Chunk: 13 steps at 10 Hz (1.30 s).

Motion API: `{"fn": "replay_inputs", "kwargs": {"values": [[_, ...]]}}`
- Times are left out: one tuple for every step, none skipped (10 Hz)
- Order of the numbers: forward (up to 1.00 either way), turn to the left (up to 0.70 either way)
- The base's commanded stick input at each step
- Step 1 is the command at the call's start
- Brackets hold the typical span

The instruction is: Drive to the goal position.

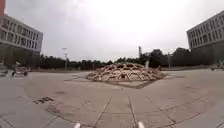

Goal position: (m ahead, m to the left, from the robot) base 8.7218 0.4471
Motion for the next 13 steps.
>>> {"fn": "replay_inputs", "kwargs": {"values": [[0.5,0.0],[0.5,0.0],[0.5,0.01],[0.5,0.03],[0.5,0.08],[0.5,0.17],[0.5,0.23],[0.5,0.25],[0.5,0.25],[0.5,0.25],[0.5,0.25],[0.5,0.25],[0.5,0.25]]}}
